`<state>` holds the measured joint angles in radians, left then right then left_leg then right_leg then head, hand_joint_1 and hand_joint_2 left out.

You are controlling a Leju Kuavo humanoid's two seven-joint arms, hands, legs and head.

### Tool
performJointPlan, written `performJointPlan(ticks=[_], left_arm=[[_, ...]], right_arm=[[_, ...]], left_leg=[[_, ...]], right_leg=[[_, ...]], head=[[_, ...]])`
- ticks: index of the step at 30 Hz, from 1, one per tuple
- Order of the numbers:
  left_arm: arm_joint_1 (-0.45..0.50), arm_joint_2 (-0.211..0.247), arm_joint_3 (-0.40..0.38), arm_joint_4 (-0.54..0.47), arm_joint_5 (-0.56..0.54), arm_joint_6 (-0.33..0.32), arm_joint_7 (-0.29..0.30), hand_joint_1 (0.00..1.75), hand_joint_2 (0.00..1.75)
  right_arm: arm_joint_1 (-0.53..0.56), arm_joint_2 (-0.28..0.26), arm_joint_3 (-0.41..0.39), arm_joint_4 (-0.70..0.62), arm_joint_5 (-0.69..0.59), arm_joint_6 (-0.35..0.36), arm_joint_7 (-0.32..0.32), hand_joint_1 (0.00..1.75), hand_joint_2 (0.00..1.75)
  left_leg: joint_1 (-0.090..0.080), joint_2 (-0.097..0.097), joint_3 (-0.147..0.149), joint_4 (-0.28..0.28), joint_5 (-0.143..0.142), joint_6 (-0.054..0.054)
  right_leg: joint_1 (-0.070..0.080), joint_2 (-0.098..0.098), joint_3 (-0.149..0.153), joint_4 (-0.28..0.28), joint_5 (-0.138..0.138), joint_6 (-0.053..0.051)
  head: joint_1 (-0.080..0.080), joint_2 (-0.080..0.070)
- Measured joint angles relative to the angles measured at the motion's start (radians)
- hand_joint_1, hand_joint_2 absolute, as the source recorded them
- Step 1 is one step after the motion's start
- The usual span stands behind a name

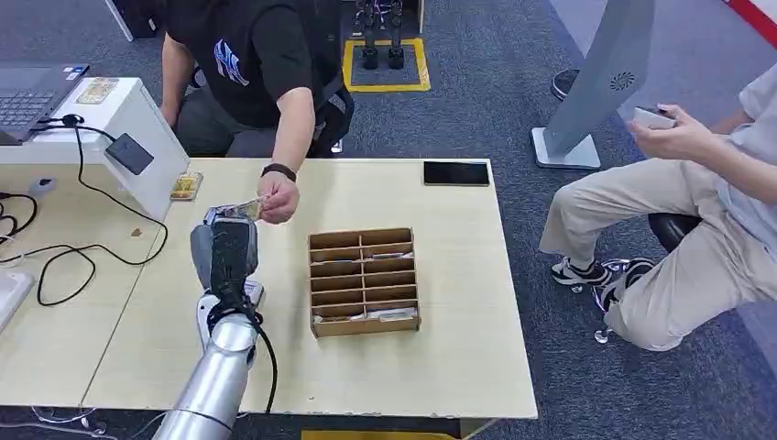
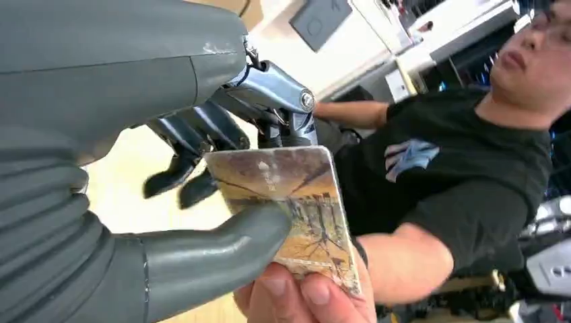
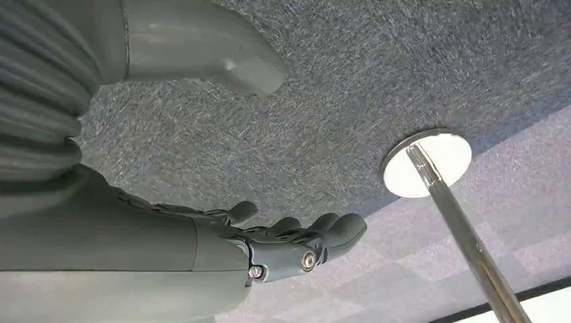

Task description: Pass the card to the sensor for recognition and then transmit it.

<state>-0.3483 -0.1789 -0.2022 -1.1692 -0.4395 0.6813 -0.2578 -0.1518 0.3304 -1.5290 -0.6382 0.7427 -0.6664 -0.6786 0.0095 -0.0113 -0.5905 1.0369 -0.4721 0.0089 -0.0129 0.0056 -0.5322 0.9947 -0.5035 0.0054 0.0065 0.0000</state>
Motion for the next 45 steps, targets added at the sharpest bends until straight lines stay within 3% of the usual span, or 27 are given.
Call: performJointPlan(ticks=[7,8,13,21,22,28,38,45], left_arm=[[-0.005,0.007,0.031,0.001,0.078,0.009,-0.031,0.0,1.75],[-0.004,0.006,0.035,0.001,0.09,0.009,-0.036,0.0,0.0],[0.003,-0.003,0.04,-0.013,0.155,0.009,-0.054,0.0,0.0],[0.018,-0.015,0.04,-0.047,0.167,0.009,-0.054,0.0,0.0],[0.018,-0.015,0.04,-0.047,0.167,0.009,-0.054,0.0,1.75],[0.037,-0.015,0.039,-0.082,0.187,0.008,-0.044,0.0,1.75],[0.122,0.009,-0.008,-0.248,0.211,-0.009,-0.053,0.0,1.75],[0.138,0.02,-0.019,-0.285,0.207,-0.011,-0.058,0.0,1.75]], right_arm=[[0.0,0.0,0.001,0.001,0.0,0.0,0.0,0.0,1.75],[0.0,0.0,0.001,0.001,0.0,0.0,0.0,0.0,1.75],[-0.001,0.0,-0.004,0.0,0.007,0.0,0.0,0.0,1.75],[-0.001,0.0,-0.011,0.0,0.011,0.0,0.0,0.0,1.75],[-0.001,0.0,-0.011,0.0,0.011,0.0,0.0,0.0,1.75],[0.0,0.0,-0.012,-0.003,-0.008,0.0,0.0,0.0,1.75],[0.0,0.0,-0.013,-0.017,-0.042,0.0,0.001,0.0,1.75],[0.0,0.0,-0.013,-0.019,-0.044,0.0,0.001,0.0,1.75]], left_leg=[[0.0,0.0,0.0,0.0,0.0,0.0],[0.0,0.0,0.0,0.0,0.0,0.0],[0.0,0.0,0.0,0.0,0.0,0.0],[0.0,0.0,0.0,0.0,0.0,0.0],[0.0,0.0,0.0,0.0,0.0,0.0],[0.0,0.0,-0.001,0.0,0.0,0.0],[0.0,0.0,-0.001,0.0,0.0,0.0],[0.0,0.0,-0.001,0.0,0.0,0.0]], right_leg=[[0.0,0.0,0.0,0.0,0.0,0.0],[0.0,0.0,0.0,0.0,0.0,0.0],[0.0,0.0,0.0,0.0,0.0,0.0],[0.0,0.0,0.0,0.0,0.0,0.0],[0.0,0.0,0.0,0.0,0.0,0.0],[0.0,0.0,0.0,0.0,0.0,0.0],[0.0,0.0,-0.001,0.0,0.0,0.0],[0.0,0.0,-0.001,0.0,0.0,0.0]], head=[[0.0,0.0],[0.0,0.0],[0.0,0.0],[0.0,0.0],[0.0,0.0],[0.0,0.0],[0.0,0.0],[0.0,0.0]])
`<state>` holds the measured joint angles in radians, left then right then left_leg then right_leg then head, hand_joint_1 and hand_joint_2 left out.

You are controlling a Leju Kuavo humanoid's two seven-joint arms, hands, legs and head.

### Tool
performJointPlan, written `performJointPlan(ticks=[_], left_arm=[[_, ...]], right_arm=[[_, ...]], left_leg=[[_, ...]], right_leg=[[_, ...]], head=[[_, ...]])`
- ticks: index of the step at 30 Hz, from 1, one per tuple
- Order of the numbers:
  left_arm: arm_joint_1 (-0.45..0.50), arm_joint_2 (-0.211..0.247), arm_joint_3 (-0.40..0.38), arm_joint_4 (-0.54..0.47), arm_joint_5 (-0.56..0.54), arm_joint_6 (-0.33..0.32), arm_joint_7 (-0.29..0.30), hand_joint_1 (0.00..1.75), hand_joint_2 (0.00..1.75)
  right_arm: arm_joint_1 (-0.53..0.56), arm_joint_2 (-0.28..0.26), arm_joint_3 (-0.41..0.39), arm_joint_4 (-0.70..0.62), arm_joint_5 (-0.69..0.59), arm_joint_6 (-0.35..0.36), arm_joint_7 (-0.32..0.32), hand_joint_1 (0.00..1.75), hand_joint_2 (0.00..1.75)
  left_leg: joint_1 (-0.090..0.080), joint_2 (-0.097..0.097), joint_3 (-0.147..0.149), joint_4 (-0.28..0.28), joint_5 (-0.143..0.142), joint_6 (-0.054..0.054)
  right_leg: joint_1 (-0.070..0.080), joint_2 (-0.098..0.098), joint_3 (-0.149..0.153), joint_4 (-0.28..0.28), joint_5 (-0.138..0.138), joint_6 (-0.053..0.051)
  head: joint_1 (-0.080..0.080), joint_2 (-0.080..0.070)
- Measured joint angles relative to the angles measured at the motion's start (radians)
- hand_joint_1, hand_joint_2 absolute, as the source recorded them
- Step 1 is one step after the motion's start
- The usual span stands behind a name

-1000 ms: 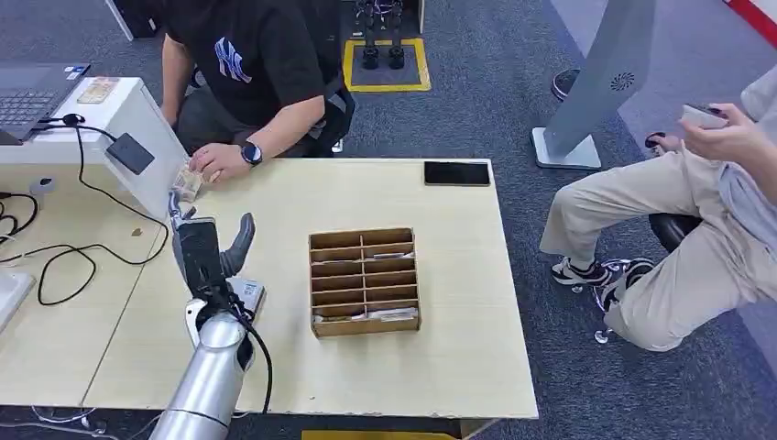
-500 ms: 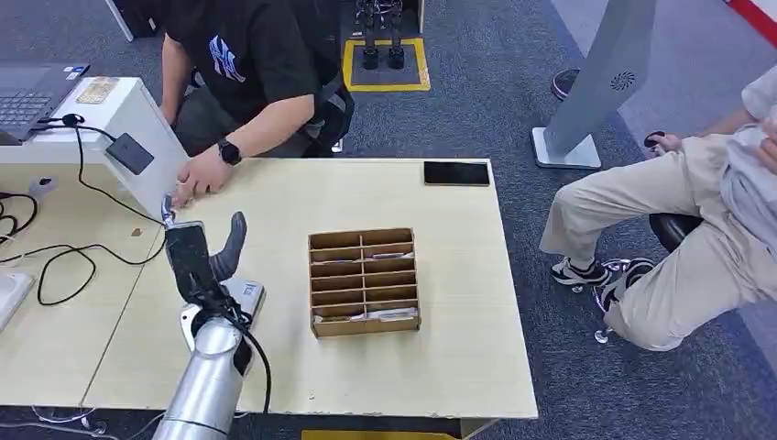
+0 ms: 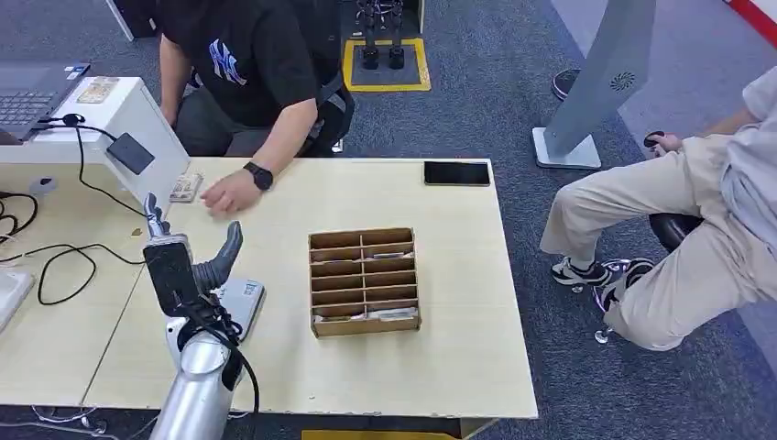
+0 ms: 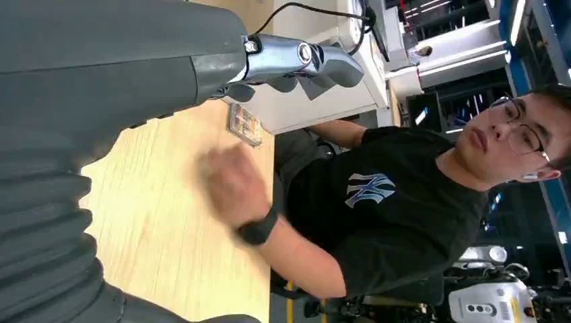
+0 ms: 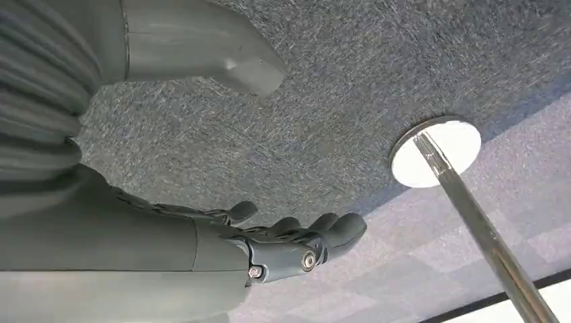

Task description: Pass the card to the sensor for recognition and then transmit it.

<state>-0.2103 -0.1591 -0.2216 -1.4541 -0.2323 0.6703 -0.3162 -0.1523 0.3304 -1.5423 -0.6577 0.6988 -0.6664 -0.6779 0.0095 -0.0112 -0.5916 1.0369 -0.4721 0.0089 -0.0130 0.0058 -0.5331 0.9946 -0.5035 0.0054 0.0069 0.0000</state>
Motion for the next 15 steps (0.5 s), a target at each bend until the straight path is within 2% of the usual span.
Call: performJointPlan(ticks=[3,6,12,15], left_arm=[[0.032,0.009,-0.008,-0.044,-0.064,0.012,-0.052,0.0,1.75],[0.095,0.007,-0.008,-0.115,-0.25,0.023,-0.152,0.0,1.75],[0.249,-0.026,-0.007,-0.244,-0.414,0.029,-0.288,0.0,1.75],[0.252,-0.026,-0.007,-0.247,-0.418,0.029,-0.292,0.0,1.75]], right_arm=[[0.0,0.0,0.0,0.0,-0.011,0.0,0.0,0.0,1.75],[0.0,0.0,-0.001,0.0,-0.011,0.0,-0.001,0.0,1.75],[0.001,0.0,-0.006,-0.004,-0.023,0.0,-0.001,0.0,1.75],[0.001,0.0,-0.006,-0.004,-0.024,0.0,-0.001,0.0,1.75]], left_leg=[[0.0,0.0,0.0,0.0,0.0,0.0],[0.0,0.0,0.0,0.0,-0.001,0.0],[0.0,0.0,0.0,0.0,-0.002,0.001],[0.0,0.0,0.0,0.0,-0.002,0.001]], right_leg=[[0.0,0.001,0.0,0.0,0.0,0.0],[0.0,0.001,0.0,0.0,-0.001,0.0],[0.0,0.001,-0.001,-0.001,-0.002,0.001],[0.0,0.001,-0.001,-0.001,-0.002,0.001]], head=[[0.0,0.0],[0.0,0.0],[0.0,0.0],[0.0,0.0]])
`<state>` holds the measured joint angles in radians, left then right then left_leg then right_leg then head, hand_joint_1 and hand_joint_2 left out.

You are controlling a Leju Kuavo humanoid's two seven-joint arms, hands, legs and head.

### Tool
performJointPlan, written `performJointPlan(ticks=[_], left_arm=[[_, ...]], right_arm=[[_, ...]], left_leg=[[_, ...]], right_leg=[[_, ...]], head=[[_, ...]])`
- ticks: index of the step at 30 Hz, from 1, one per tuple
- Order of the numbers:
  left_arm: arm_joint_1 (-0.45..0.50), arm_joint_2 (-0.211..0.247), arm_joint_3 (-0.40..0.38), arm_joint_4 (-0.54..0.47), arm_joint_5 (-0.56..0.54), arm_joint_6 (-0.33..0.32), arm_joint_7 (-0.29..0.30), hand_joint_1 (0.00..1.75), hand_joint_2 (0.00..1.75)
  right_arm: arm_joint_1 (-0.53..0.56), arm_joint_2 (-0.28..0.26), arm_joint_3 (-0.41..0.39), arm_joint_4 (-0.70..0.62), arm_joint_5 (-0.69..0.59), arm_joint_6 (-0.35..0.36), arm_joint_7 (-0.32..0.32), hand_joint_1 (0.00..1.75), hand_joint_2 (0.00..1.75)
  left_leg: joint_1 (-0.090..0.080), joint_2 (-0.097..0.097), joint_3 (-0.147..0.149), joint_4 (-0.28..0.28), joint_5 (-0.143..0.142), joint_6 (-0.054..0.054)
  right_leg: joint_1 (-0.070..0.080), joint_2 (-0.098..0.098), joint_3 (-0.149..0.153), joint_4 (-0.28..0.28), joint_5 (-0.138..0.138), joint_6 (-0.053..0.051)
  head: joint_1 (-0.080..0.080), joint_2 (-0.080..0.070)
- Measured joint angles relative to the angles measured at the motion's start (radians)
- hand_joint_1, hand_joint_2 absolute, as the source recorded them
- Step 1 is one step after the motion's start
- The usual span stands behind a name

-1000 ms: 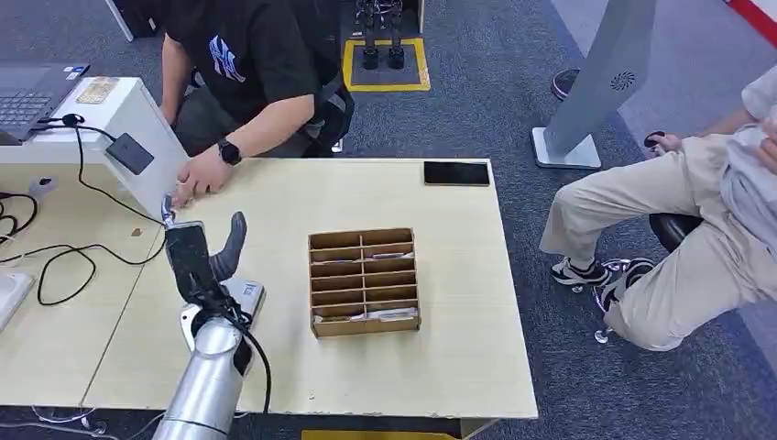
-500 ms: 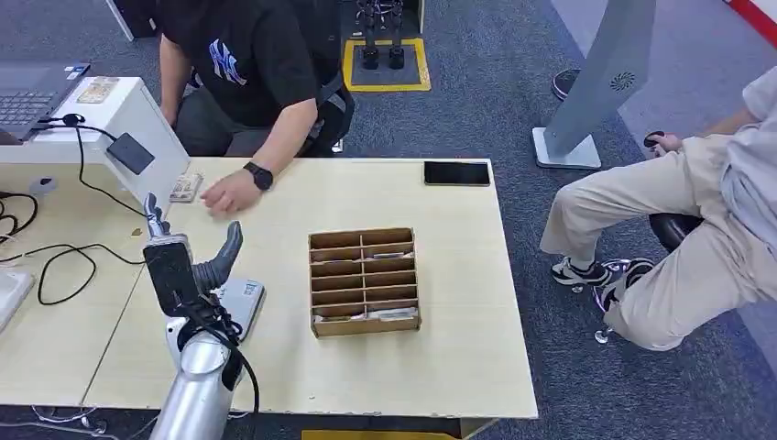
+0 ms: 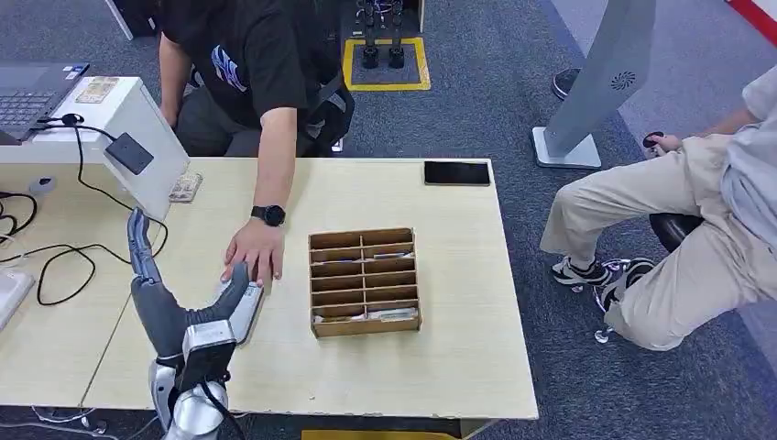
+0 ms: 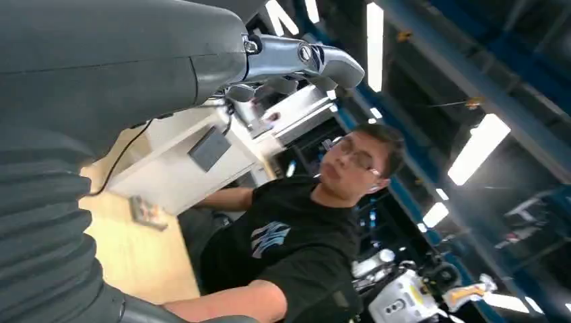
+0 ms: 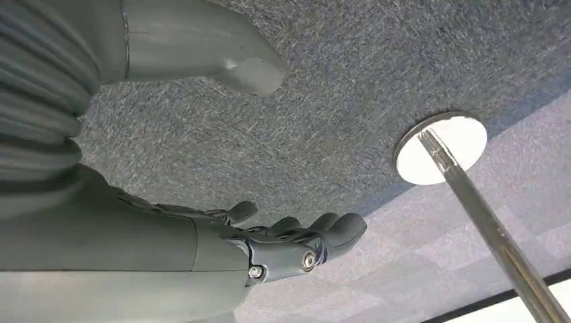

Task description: Pass the card to the sensor for recognition and then transmit it.

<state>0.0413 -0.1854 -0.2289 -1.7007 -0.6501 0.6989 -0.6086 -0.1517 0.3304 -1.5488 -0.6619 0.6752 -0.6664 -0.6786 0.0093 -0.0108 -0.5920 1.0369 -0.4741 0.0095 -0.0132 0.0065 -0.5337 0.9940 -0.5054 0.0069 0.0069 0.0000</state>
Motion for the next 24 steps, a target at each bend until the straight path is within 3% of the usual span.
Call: performJointPlan(ticks=[6,8,9,10,11,14,18,24], left_arm=[[0.015,-0.002,0.0,-0.012,-0.02,0.0,-0.024,0.0,1.75],[0.061,-0.003,-0.013,-0.045,-0.087,0.0,-0.071,0.0,1.75],[0.101,-0.001,-0.045,-0.082,-0.235,0.0,-0.066,0.0,1.75],[0.107,0.011,-0.079,-0.106,-0.482,0.0,0.015,0.0,1.75],[0.087,0.058,-0.141,-0.114,-0.77,0.0,0.271,0.0,1.75],[0.036,0.11,-0.239,-0.09,-0.841,0.0,0.44,0.0,1.75],[-0.027,0.155,-0.372,-0.027,-0.868,-0.032,0.529,0.0,1.75],[-0.075,0.184,-0.477,0.042,-0.869,-0.067,0.552,0.0,1.75]], right_arm=[[0.0,0.0,0.0,-0.001,-0.005,0.0,0.0,0.0,1.75],[0.0,0.0,-0.003,-0.001,-0.008,0.0,0.0,0.0,1.75],[0.0,0.0,-0.005,-0.001,-0.001,0.0,0.0,0.0,1.75],[0.0,0.0,-0.005,-0.001,0.014,0.0,0.0,0.0,1.75],[0.0,0.0,-0.006,0.0,0.028,0.0,0.0,0.0,1.75],[0.0,0.0,-0.006,0.0,0.032,0.0,0.0,0.0,1.75],[0.0,0.0,-0.006,0.0,0.047,0.0,0.0,0.0,1.75],[0.001,0.0,-0.008,0.0,0.05,0.0,0.0,0.0,1.75]], left_leg=[[0.0,0.0,0.0,0.0,0.0,0.0],[0.0,0.0,0.0,0.0,0.0,0.0],[0.0,0.0,0.0,0.0,0.0,0.0],[0.0,0.0,0.0,0.0,0.0,0.0],[0.0,0.0,0.001,0.0,0.001,0.0],[0.0,0.0,0.001,0.0,0.001,0.0],[0.0,0.0,0.001,0.0,0.001,0.0],[0.0,0.0,0.0,0.0,0.0,0.0]], right_leg=[[0.0,0.0,0.0,0.0,0.0,0.0],[0.0,0.0,0.0,0.0,0.0,0.0],[0.0,-0.001,0.0,0.0,0.0,0.0],[0.0,-0.001,0.0,0.0,0.0,0.0],[0.0,-0.001,0.0,0.0,0.0,0.0],[0.0,-0.001,0.0,0.0,0.0,0.0],[0.0,0.0,0.0,0.0,0.0,0.0],[-0.001,0.0,0.0,0.0,0.0,0.0]], head=[[0.0,0.0],[0.0,0.0],[0.0,0.0],[0.0,0.0],[0.0,0.0],[0.0,0.0],[0.0,0.0],[0.0,0.0]])
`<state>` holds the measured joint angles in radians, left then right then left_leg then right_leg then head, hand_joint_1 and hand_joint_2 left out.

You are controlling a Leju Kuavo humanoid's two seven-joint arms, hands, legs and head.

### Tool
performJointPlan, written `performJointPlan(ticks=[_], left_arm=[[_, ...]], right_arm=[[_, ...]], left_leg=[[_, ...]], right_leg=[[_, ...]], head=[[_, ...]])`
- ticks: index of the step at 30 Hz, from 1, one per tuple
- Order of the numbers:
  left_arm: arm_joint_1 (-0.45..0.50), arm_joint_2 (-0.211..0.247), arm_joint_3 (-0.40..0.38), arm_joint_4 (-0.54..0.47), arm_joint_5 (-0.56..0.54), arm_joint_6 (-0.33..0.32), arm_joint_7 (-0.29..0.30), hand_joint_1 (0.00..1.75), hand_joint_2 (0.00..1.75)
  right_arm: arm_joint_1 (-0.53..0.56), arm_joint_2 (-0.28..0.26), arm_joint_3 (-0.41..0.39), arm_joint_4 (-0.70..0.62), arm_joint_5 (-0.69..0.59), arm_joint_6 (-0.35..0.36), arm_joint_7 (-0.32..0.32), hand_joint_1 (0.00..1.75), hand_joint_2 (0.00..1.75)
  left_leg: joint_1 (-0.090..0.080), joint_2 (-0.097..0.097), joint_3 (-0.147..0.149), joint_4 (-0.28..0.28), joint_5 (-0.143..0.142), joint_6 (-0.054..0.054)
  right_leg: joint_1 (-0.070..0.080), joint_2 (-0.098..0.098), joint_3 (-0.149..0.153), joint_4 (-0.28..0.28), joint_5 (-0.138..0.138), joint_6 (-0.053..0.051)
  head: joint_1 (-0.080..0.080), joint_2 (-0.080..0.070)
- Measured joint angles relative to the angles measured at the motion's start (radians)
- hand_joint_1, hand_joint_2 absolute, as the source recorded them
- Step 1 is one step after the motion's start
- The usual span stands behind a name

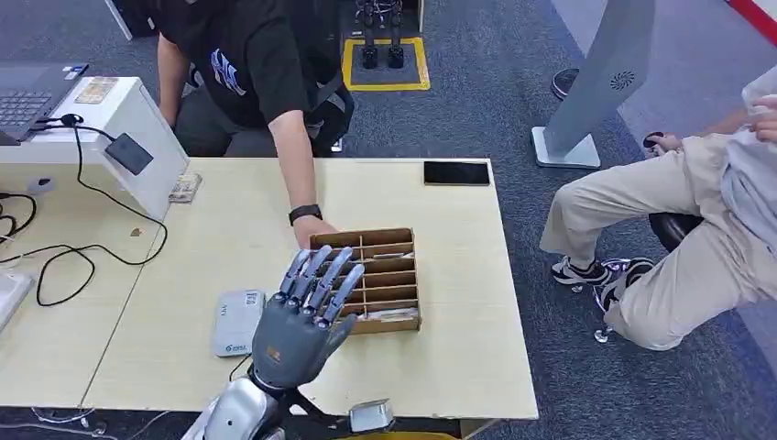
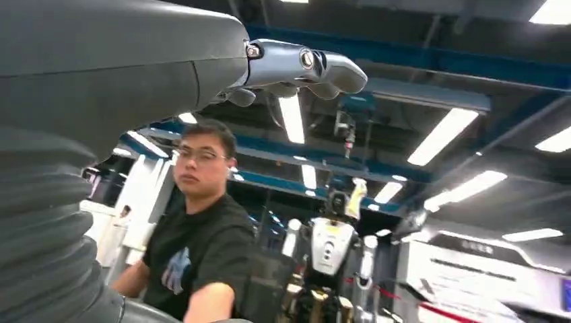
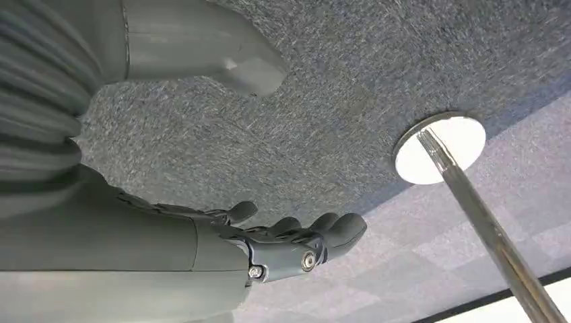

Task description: Pass the card to the sensor for recognition and then transmit it.

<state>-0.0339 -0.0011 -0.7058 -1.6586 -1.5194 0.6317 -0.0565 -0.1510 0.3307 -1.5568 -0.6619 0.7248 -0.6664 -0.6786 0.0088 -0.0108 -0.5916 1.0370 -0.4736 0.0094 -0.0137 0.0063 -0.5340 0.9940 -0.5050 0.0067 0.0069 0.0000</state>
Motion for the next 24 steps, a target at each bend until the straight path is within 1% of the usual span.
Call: performJointPlan(ticks=[5,11,17,21,24], left_arm=[[-0.038,0.017,-0.063,0.052,0.026,-0.053,0.003,0.0,1.75],[-0.071,0.027,-0.103,0.091,0.063,-0.13,0.005,0.0,1.75],[-0.081,0.035,-0.117,0.111,0.072,-0.156,0.007,0.0,1.75],[-0.095,0.04,-0.131,0.125,0.069,-0.253,0.031,0.0,1.75],[-0.101,0.042,-0.133,0.139,0.071,-0.286,0.045,0.0,1.75]], right_arm=[[0.0,0.0,0.0,0.0,0.011,0.0,0.0,0.0,1.75],[0.002,0.0,0.0,0.0,0.012,0.0,0.0,0.0,1.75],[0.002,0.0,-0.001,0.0,0.012,0.0,0.0,0.0,1.75],[0.003,0.0,-0.001,0.0,0.016,0.0,0.001,0.0,1.75],[0.004,0.0,-0.001,0.0,0.016,0.0,0.002,0.0,1.75]], left_leg=[[0.0,0.0,0.0,0.0,0.0,0.0],[0.0,0.0,0.0,0.0,0.0,0.0],[0.0,0.0,0.0,0.0,0.0,0.0],[0.0,0.0,0.0,0.0,0.0,0.0],[0.0,0.0,0.0,0.0,0.0,0.0]], right_leg=[[0.0,0.0,0.0,0.0,0.0,0.0],[0.0,0.0,0.0,0.0,0.0,0.0],[0.0,0.0,0.0,0.0,0.0,0.0],[0.0,0.0,0.0,0.0,0.0,0.0],[0.0,0.0,0.0,0.0,0.0,0.0]], head=[[0.0,0.0],[0.0,0.0],[0.0,0.0],[0.0,0.0],[0.0,0.0]])
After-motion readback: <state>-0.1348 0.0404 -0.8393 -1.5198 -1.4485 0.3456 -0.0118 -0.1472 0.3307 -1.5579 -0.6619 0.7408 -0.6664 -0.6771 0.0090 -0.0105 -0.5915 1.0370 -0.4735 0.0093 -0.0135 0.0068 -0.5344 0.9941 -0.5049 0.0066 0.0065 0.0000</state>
